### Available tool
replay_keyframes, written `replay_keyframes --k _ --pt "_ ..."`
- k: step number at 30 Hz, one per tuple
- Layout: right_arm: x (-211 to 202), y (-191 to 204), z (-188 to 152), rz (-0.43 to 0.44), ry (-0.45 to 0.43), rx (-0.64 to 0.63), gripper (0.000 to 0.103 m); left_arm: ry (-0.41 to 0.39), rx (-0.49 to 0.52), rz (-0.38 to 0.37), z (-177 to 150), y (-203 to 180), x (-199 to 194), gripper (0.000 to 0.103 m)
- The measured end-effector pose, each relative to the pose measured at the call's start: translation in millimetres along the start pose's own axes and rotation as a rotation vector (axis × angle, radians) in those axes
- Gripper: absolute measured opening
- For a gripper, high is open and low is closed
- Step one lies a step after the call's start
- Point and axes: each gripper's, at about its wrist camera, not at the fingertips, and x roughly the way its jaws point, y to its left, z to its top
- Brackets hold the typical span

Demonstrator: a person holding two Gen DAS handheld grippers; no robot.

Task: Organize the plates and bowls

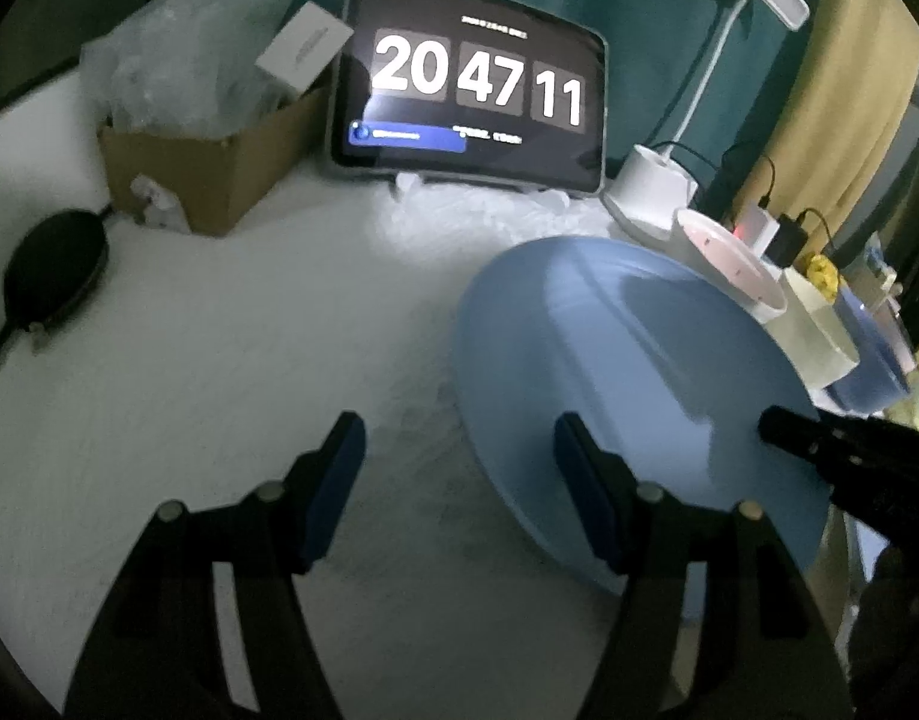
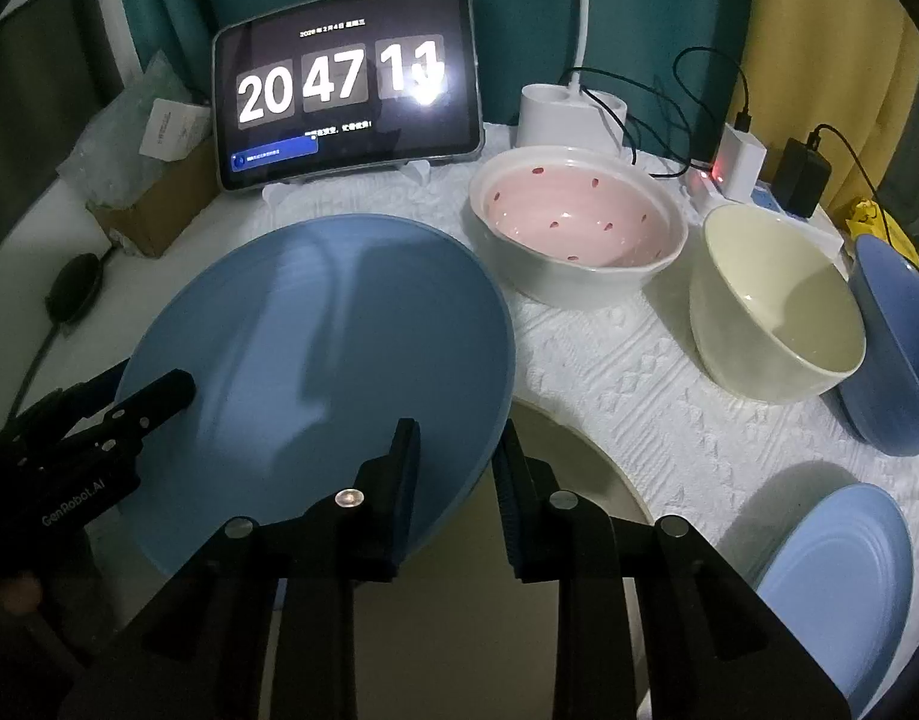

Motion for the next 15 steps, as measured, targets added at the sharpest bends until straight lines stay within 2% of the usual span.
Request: replay_keyframes --k 2,6,15 --pt "-1 0 -1 0.0 -0.004 -0.004 0.026 -0.004 0.006 -0.009 0 -1 -1 0.05" --pt "-2 2 -2 -0.004 -0.009 -0.009 0.023 -0.002 0.032 -0.036 -2 -8 -2 0.032" --pt "-10 0 -6 -0.011 -0.017 0.005 0.022 -0.014 0.041 -0.059 -5 -10 -10 0.027"
